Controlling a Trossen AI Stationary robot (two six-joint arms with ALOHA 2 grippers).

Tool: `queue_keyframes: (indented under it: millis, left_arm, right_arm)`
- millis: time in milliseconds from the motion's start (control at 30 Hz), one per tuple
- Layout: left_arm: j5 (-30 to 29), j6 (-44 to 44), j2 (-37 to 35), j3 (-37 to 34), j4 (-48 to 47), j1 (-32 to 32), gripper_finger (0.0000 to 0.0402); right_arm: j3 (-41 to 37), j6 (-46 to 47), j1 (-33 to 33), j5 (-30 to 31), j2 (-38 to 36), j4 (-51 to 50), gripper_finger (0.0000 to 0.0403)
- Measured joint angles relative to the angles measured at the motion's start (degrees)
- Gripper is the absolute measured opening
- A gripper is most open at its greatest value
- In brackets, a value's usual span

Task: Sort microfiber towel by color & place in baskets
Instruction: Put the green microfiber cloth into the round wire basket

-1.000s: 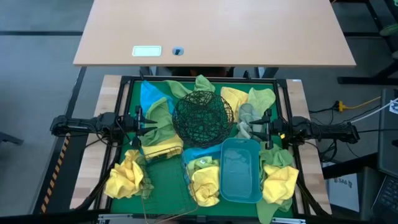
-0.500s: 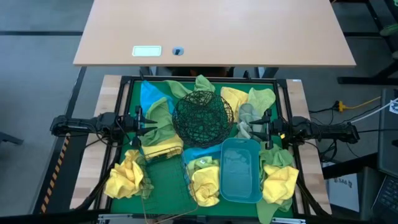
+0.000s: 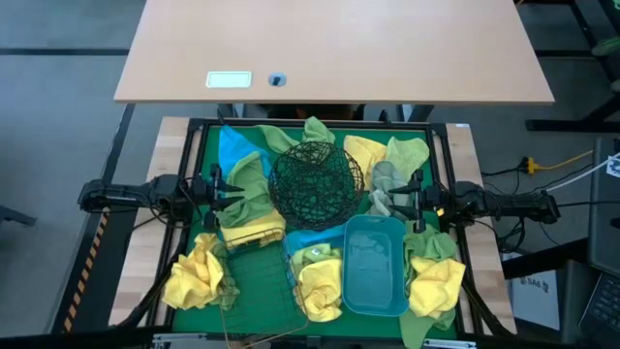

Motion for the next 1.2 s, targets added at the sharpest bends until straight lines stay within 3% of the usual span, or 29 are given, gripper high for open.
queue_keyframes:
  millis: [367, 700, 967, 1200]
  left_arm:
    - [-0.23, -0.09, 0.0, 0.0, 10.14, 0.0, 0.0096]
    - [-17.15, -4.51, 0.0, 0.02, 14.64, 0.02, 0.0096]
    - [-21.6, -4.82, 0.0, 0.0, 14.54, 0.02, 0.01]
    - [-22.66, -4.97, 0.0, 0.02, 14.56, 0.02, 0.0154]
  right_arm:
    - [0.0, 0.0, 0.0, 0.02, 0.0, 0.04, 0.0209]
    - [-0.02, -0.02, 0.0, 0.96, 0.0, 0.17, 0.0209]
    - [-0.04, -0.02, 0.0, 0.98, 0.0, 0.35, 0.0209]
    - [-0.04, -0.09, 0.0, 1.33, 0.0, 1.31, 0.0209]
